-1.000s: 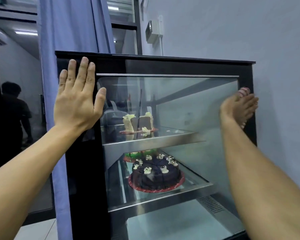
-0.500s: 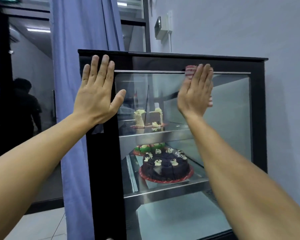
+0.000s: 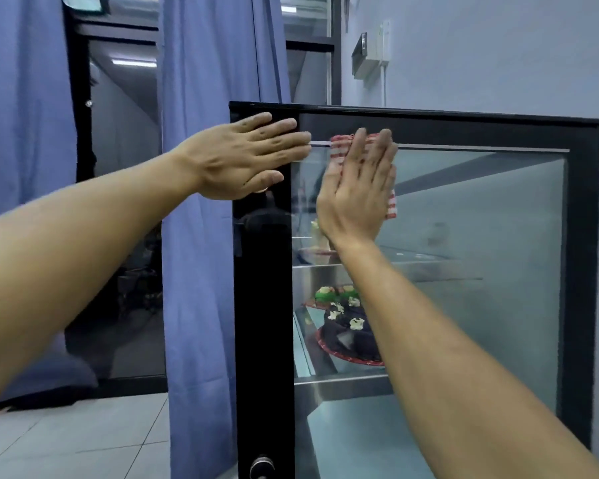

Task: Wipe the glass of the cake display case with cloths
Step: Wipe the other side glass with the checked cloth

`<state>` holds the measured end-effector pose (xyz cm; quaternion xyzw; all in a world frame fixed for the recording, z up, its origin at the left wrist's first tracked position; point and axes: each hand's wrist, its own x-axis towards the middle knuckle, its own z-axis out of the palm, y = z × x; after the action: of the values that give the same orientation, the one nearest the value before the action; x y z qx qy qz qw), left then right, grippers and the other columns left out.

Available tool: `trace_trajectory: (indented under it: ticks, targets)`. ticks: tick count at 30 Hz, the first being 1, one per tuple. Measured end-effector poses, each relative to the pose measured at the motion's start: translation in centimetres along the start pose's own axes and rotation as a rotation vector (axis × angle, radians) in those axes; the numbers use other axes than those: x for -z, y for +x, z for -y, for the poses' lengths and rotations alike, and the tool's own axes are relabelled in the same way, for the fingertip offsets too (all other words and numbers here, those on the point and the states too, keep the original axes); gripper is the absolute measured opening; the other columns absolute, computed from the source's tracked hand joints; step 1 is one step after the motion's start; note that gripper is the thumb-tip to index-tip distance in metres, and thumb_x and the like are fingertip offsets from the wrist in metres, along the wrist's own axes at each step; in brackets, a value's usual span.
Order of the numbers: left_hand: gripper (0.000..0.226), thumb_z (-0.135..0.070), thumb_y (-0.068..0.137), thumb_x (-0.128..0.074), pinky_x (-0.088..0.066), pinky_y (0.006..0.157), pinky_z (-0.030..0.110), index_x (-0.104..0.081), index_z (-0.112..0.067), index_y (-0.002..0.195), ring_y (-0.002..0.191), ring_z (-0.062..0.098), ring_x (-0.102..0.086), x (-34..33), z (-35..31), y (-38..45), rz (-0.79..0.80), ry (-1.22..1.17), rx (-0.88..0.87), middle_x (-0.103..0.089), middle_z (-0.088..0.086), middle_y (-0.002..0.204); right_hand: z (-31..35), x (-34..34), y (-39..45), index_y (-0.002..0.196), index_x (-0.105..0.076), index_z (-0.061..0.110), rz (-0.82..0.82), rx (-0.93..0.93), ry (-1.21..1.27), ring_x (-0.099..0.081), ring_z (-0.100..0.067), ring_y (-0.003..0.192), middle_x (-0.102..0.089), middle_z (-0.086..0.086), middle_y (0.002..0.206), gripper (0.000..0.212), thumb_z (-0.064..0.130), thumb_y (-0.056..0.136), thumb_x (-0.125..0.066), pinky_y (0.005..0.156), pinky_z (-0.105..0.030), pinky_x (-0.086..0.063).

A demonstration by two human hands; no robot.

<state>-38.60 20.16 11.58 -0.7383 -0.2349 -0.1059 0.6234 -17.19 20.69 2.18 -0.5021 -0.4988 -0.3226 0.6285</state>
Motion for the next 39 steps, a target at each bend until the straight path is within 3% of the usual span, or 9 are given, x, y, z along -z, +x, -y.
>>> trace_trajectory:
  ticks: [4,6,11,17,21,26,31,37,39]
  targets:
    - [0.063,-0.050,0.110,-0.003,0.003,0.131,0.036,0.002,-0.023,0.166,0.160,0.013,0.011,0.4,3.0,-0.1,-0.012,0.048,-0.067,0.006,-0.003,0.173,1.1,-0.9,-6.1,0.162,-0.025,0.008,0.185,0.816,-0.038,-0.011,-0.032,0.159,-0.016,-0.019,0.170,0.068,0.038,0.104,-0.042,0.129,-0.048,-0.014]
    - [0.060,-0.046,0.110,-0.003,0.001,0.131,0.036,0.003,-0.024,0.166,0.159,0.010,0.011,0.8,3.6,0.0,0.003,0.065,-0.125,0.006,-0.005,0.173,-0.6,-1.2,-4.2,0.162,-0.029,0.014,0.157,0.999,-0.096,-0.016,-0.029,0.158,-0.022,-0.014,0.169,0.064,0.039,0.104,-0.042,0.129,-0.046,-0.016]
    - [0.059,-0.041,0.111,-0.007,0.000,0.131,0.043,-0.003,-0.025,0.167,0.161,0.018,0.001,0.5,3.8,-0.2,-0.070,0.166,-0.119,-0.001,-0.003,0.174,2.2,-1.1,-0.5,0.162,-0.020,0.003,-0.001,0.273,0.052,-0.010,-0.031,0.159,-0.014,-0.018,0.170,0.068,0.033,0.104,-0.037,0.130,-0.045,-0.008]
    - [0.059,-0.041,0.111,-0.007,0.004,0.131,0.042,-0.004,-0.022,0.167,0.161,0.018,0.004,0.3,3.9,-0.4,-0.080,0.167,-0.073,-0.001,0.000,0.174,3.3,-2.5,-4.6,0.161,-0.030,0.010,0.100,0.931,0.022,-0.017,-0.028,0.158,-0.024,-0.012,0.169,0.067,0.035,0.102,-0.048,0.129,-0.046,-0.014]
    - [0.059,-0.041,0.111,-0.008,0.006,0.130,0.041,-0.004,-0.021,0.167,0.161,0.017,0.004,0.7,3.6,-0.4,-0.066,0.146,-0.069,-0.001,-0.002,0.174,2.7,-1.6,-1.6,0.163,-0.022,0.006,0.085,0.650,0.026,-0.010,-0.031,0.159,-0.014,-0.017,0.171,0.072,0.040,0.104,-0.046,0.130,-0.047,-0.009]
    - [0.059,-0.041,0.111,-0.006,0.003,0.131,0.043,-0.002,-0.022,0.167,0.160,0.016,0.005,1.2,3.4,-0.5,-0.042,0.145,-0.060,0.000,-0.001,0.174,1.1,-1.2,-3.5,0.162,-0.028,0.013,0.232,1.196,-0.064,-0.017,-0.025,0.158,-0.023,-0.009,0.170,0.063,0.035,0.105,-0.042,0.130,-0.043,-0.012]
    - [0.059,-0.042,0.111,-0.005,0.001,0.131,0.045,-0.001,-0.023,0.167,0.161,0.017,0.005,1.3,3.1,-0.5,-0.038,0.148,-0.035,0.001,-0.002,0.174,2.9,-1.2,-2.6,0.163,-0.026,0.013,0.148,0.837,-0.016,-0.012,-0.030,0.159,-0.017,-0.015,0.170,0.064,0.037,0.105,-0.042,0.130,-0.046,-0.009]
    - [0.061,-0.037,0.109,-0.011,0.000,0.131,0.045,-0.010,-0.019,0.167,0.161,0.021,0.001,2.3,1.1,-0.5,-0.019,0.077,0.069,-0.009,0.000,0.173,0.0,-0.9,-9.2,0.162,-0.028,0.016,0.375,1.353,-0.009,-0.013,-0.023,0.159,-0.021,-0.006,0.170,0.059,0.032,0.107,-0.041,0.130,-0.044,-0.011]
    - [0.061,-0.037,0.109,-0.014,0.001,0.131,0.043,-0.015,-0.015,0.166,0.161,0.022,-0.002,2.5,0.5,-0.5,-0.024,0.040,0.098,-0.013,0.003,0.172,0.0,-0.7,-5.4,0.162,-0.029,0.015,0.300,1.219,-0.064,-0.015,-0.026,0.159,-0.023,-0.009,0.170,0.057,0.034,0.109,-0.036,0.130,-0.045,-0.012]
